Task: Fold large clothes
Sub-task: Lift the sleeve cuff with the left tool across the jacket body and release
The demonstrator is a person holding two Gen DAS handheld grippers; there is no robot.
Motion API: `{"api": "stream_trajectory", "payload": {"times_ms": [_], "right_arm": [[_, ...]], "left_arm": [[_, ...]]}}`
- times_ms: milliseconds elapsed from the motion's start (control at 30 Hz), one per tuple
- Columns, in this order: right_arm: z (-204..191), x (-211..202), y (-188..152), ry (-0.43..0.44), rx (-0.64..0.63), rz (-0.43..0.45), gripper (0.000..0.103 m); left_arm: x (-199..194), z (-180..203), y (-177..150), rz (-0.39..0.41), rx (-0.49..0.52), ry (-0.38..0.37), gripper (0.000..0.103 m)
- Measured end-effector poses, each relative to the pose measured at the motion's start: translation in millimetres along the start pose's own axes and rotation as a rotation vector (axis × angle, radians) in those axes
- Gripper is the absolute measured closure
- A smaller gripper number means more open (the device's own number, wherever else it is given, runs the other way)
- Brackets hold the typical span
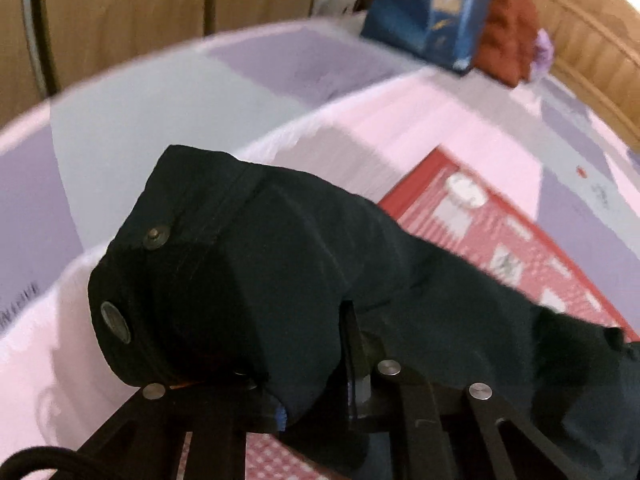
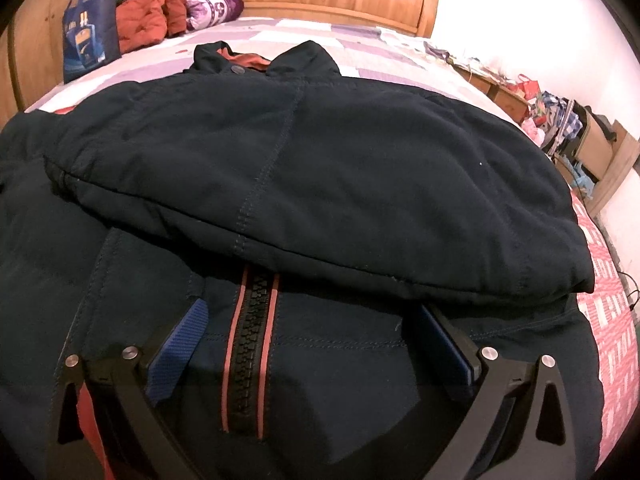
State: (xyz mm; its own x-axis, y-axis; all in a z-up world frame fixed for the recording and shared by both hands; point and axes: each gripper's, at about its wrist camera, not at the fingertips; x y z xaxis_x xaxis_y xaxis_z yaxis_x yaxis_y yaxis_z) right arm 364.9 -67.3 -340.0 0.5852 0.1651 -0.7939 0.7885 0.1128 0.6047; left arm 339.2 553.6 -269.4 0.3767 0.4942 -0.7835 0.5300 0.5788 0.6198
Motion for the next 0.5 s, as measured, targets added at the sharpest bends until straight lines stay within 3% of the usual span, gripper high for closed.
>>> {"api": "stream_trajectory", "payload": {"times_ms": [233,500], "right_arm": [[0.4,0.1,0.0,0.002,0.001,-0.001,0.0],[0.6,0.0,0.0,0.003,0.002,-0.001,0.0]], "left_arm": [[-81.3,49.6,16.5,0.192,0.116,-0.064,0.089],[-179.6,170.2,-8.8,0.337,0.341,-0.205,0.089]]}}
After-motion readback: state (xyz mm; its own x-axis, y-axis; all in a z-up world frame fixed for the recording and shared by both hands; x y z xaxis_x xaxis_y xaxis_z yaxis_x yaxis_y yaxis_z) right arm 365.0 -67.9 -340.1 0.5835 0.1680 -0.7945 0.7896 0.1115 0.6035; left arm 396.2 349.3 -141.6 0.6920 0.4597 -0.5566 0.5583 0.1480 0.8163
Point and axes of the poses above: each gripper's, at about its wrist camera, not at the fingertips, and x roughly the way its jaws point, z to its right, y to its top, and after that the axes turned 15 degrees about y, right-handed
